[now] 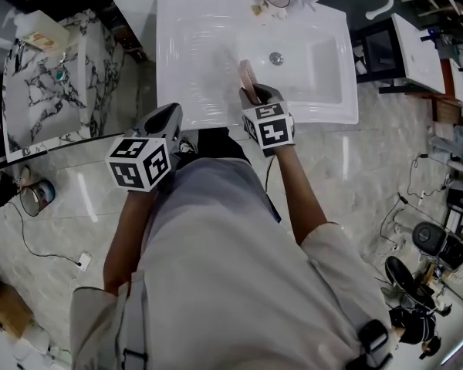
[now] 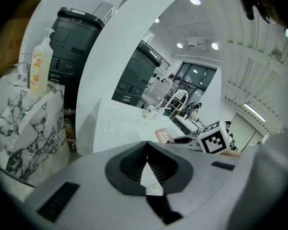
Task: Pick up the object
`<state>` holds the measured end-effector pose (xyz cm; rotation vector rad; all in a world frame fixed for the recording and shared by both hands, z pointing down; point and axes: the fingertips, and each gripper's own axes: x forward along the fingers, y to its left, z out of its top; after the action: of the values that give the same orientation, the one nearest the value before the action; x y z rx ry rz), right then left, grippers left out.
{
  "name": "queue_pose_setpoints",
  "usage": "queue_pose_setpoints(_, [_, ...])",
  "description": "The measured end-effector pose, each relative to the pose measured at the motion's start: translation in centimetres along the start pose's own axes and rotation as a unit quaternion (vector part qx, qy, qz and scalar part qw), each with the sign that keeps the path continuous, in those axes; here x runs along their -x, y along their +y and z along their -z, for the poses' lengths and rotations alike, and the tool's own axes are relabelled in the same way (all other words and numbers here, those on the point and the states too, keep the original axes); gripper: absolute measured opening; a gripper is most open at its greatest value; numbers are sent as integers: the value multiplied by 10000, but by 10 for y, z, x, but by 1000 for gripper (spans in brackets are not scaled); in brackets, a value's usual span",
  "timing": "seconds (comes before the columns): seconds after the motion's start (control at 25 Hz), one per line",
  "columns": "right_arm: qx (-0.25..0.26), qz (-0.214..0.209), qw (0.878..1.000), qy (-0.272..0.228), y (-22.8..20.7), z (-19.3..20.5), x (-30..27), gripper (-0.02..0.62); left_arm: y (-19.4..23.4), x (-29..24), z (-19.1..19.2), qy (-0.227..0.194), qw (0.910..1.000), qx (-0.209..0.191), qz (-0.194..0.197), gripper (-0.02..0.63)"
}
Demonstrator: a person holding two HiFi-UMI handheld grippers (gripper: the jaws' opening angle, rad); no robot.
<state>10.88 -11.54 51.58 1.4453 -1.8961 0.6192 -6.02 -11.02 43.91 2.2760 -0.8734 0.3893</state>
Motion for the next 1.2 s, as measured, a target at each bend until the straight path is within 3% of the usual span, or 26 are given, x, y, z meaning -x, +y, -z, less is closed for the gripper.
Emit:
queue_pose_setpoints(0.44, [-557, 3, 9981, -251, 9, 11, 29, 84, -3, 5, 10, 44, 10000, -88, 15, 3])
queue_pose_setpoints(0.68, [-804, -18, 9961, -351, 12, 20, 41, 84, -3, 7, 12, 34, 9977, -633, -247, 3])
queue_pose_setpoints(1.2, [-1107, -98, 9928, -456, 10, 24, 69, 86, 0, 4, 18, 177, 9984, -490, -220, 3])
